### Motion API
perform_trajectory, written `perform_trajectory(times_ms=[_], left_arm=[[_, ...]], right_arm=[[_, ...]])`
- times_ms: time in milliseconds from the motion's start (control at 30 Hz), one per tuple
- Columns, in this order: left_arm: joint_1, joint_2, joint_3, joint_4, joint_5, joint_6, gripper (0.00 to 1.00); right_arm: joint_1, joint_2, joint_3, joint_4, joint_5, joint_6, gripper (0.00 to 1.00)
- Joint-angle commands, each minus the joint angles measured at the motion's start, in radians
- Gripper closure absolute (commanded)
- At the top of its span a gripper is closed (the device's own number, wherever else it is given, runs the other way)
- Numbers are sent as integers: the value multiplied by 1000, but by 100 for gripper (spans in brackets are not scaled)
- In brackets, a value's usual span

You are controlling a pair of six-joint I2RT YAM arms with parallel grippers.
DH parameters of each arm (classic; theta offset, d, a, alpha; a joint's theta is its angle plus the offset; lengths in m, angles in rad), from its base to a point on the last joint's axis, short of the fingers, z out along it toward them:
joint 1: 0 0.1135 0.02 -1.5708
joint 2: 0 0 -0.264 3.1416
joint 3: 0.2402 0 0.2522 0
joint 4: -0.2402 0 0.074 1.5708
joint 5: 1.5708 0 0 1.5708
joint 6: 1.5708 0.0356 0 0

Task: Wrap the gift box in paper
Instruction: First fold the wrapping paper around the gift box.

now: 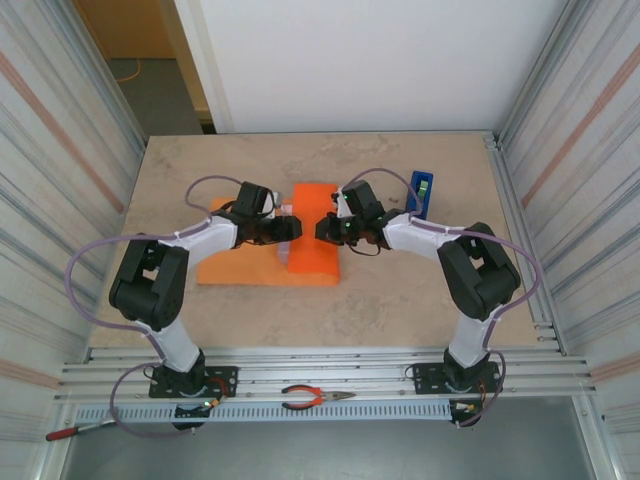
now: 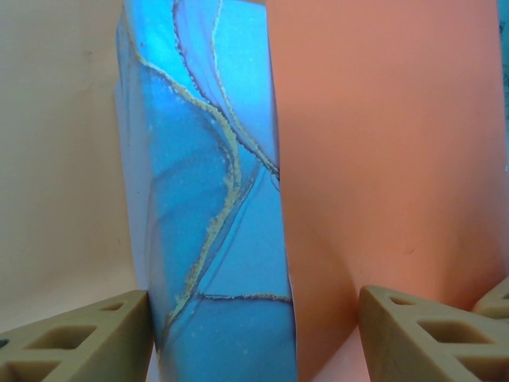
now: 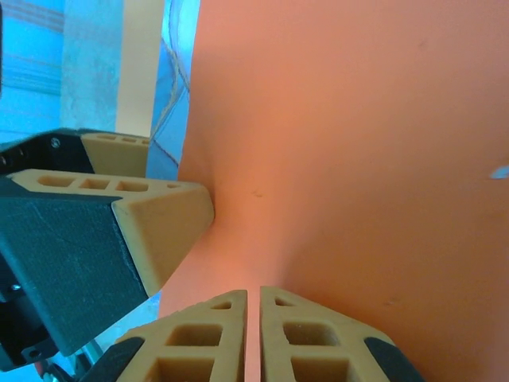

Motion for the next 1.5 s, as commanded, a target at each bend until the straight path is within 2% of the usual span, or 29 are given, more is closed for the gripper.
perform_trajectory(times_ms=[0, 333, 467, 667, 800, 1000, 1467], left_arm=[[-15, 31, 15, -16, -2, -10, 33], [-21, 41, 24, -7, 14, -24, 38], [-27, 16, -16, 29, 31, -68, 38], [-35, -31, -69, 68, 12, -129, 43], [-32, -37, -64, 59, -18, -119, 46], [-10, -36, -60, 61, -1, -103, 52], [-7, -36, -83, 96, 55, -94, 52]], right_arm=[[-37, -87, -20, -30, -1, 19, 86], [-115, -130, -74, -53, 14, 12, 69], [-116, -123, -75, -64, 22, 3, 66], [-114, -121, -58, -73, 21, -4, 66], [-102, -110, -35, -85, 21, -12, 66], [-61, -83, 7, -105, 25, -27, 67], [-12, -8, 43, -104, 21, -29, 71]])
